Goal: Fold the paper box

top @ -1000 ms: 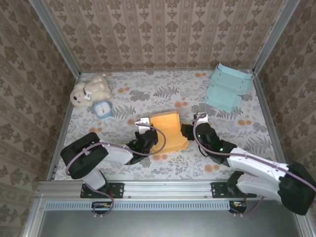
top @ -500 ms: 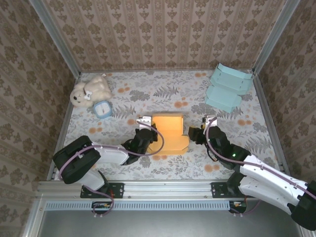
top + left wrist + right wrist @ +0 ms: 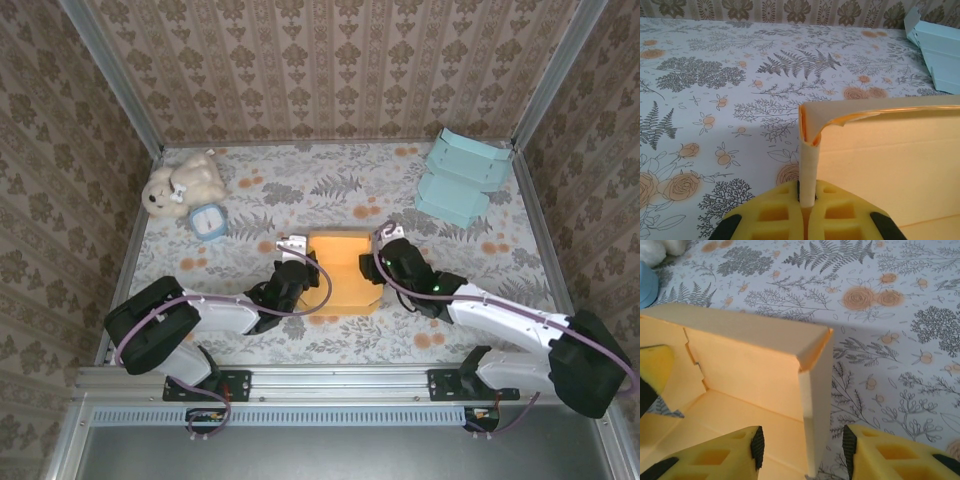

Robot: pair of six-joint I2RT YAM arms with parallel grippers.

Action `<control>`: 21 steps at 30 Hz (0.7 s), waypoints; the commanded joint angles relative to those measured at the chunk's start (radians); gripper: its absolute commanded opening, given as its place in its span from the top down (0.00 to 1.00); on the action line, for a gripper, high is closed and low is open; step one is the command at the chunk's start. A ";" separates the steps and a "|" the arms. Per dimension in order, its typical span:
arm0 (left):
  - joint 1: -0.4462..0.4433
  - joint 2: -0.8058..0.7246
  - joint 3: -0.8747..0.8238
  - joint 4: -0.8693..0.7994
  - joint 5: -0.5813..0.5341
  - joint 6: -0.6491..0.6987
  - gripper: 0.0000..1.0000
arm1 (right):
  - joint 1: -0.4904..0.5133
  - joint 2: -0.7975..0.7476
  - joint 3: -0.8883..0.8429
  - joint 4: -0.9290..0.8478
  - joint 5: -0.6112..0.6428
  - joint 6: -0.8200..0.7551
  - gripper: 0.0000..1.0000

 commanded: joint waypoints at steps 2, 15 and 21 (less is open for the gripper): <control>0.005 -0.011 -0.003 -0.001 0.016 -0.016 1.00 | -0.001 0.080 0.054 0.073 0.067 -0.035 0.56; 0.004 0.004 0.008 -0.032 -0.007 -0.068 1.00 | 0.021 0.193 0.070 0.126 0.381 -0.039 0.78; 0.004 0.008 0.020 -0.084 -0.052 -0.129 1.00 | 0.074 0.250 0.093 0.050 0.692 -0.021 0.82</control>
